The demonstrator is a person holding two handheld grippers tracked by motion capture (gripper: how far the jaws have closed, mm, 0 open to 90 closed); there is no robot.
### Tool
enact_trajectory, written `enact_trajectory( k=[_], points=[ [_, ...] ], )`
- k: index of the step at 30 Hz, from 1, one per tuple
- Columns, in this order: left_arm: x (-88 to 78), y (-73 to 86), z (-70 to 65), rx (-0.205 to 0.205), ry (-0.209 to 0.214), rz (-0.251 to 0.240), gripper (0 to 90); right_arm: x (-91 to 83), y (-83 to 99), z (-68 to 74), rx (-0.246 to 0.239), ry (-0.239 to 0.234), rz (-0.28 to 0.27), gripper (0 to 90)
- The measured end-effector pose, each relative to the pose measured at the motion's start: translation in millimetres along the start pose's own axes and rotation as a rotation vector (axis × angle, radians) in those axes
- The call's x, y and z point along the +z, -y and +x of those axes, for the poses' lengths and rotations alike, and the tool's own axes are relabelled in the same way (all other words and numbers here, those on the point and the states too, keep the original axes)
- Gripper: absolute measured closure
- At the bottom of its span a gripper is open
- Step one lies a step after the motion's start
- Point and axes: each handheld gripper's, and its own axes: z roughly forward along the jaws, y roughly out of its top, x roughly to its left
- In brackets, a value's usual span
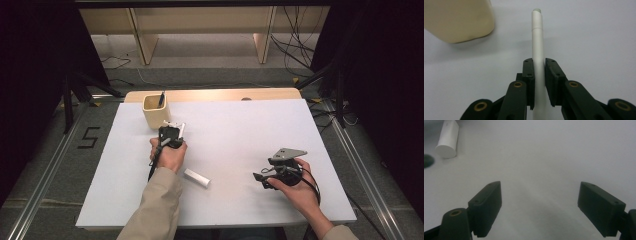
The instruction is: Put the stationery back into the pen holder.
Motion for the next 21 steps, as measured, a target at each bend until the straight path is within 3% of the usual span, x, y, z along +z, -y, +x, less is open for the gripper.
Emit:
enact_trajectory(
  k=[4, 8, 13, 21],
  points=[
    [-0.8, -0.7, 2.9, 0.021, 0.017, -0.017, 78.6, 0.0, 0.1, -0.2, 0.001, 0.000, 0.001, 20.1],
    [-1.7, -2.0, 6.4, 0.012, 0.055, -0.044, 78.6, 0.0, 0.1, -0.1, 0.003, 0.001, 0.000, 20.1],
    [-4.5, -4.2, 14.4, -0.027, 0.143, -0.076, 78.6, 0.2, 0.1, -0.2, 0.003, 0.001, 0.000, 20.1],
    [-10.2, -7.1, 28.3, -0.010, 0.161, -0.124, 78.6, 0.3, 0.1, -0.2, 0.004, 0.002, 0.001, 20.1]
  ],
)
